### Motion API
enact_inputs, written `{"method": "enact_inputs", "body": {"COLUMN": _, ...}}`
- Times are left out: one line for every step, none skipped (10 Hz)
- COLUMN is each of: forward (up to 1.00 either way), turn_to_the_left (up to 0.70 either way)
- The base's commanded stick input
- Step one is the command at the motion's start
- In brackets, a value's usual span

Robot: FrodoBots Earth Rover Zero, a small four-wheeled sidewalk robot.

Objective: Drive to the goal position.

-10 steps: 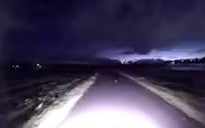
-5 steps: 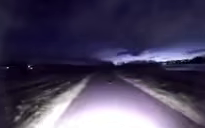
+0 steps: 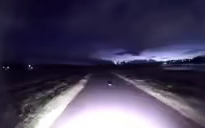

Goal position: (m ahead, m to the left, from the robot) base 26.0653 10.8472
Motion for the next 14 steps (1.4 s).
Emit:
{"method": "enact_inputs", "body": {"forward": 0.70, "turn_to_the_left": 0.00}}
{"method": "enact_inputs", "body": {"forward": 0.70, "turn_to_the_left": 0.00}}
{"method": "enact_inputs", "body": {"forward": 0.70, "turn_to_the_left": 0.00}}
{"method": "enact_inputs", "body": {"forward": 0.70, "turn_to_the_left": 0.00}}
{"method": "enact_inputs", "body": {"forward": 0.70, "turn_to_the_left": 0.00}}
{"method": "enact_inputs", "body": {"forward": 0.70, "turn_to_the_left": 0.00}}
{"method": "enact_inputs", "body": {"forward": 0.70, "turn_to_the_left": -0.03}}
{"method": "enact_inputs", "body": {"forward": 0.70, "turn_to_the_left": -0.07}}
{"method": "enact_inputs", "body": {"forward": 0.70, "turn_to_the_left": -0.34}}
{"method": "enact_inputs", "body": {"forward": 0.70, "turn_to_the_left": -0.35}}
{"method": "enact_inputs", "body": {"forward": 0.70, "turn_to_the_left": 0.00}}
{"method": "enact_inputs", "body": {"forward": 0.70, "turn_to_the_left": 0.00}}
{"method": "enact_inputs", "body": {"forward": 0.70, "turn_to_the_left": 0.00}}
{"method": "enact_inputs", "body": {"forward": 0.70, "turn_to_the_left": 0.00}}
